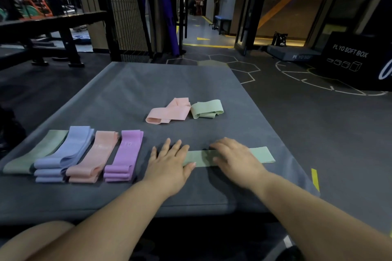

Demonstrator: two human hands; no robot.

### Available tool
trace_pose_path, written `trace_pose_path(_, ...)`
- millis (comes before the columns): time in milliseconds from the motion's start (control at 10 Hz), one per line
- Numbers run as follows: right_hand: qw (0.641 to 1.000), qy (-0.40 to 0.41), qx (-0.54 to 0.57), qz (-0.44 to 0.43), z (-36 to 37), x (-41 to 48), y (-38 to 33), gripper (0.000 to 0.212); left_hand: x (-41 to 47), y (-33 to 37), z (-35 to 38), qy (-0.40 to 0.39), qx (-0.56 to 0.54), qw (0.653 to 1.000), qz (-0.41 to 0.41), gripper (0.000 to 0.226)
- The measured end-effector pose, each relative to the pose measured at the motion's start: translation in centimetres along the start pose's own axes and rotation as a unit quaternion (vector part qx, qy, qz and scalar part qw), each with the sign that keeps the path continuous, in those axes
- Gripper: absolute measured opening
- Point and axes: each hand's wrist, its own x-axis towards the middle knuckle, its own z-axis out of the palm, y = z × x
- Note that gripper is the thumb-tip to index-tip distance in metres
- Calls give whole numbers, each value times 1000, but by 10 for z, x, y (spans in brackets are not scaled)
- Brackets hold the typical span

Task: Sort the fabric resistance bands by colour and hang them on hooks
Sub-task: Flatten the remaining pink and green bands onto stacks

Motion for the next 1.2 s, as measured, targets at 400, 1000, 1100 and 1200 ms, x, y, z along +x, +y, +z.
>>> trace_pose_path(400,989,-124,-78,-5,1,-7,2,94,2,-1,2,-34,22,999,-10,60)
trace_pose_path(1000,984,-128,-65,101,-11,-25,50,124,2,-1,1,-53,27,998,-14,60)
trace_pose_path(1100,984,-131,-71,102,-12,-23,49,87,4,-2,1,-55,9,998,-10,59)
trace_pose_path(1200,982,-137,-78,103,-14,-22,49,74,4,-4,-5,-26,-67,997,-29,56)
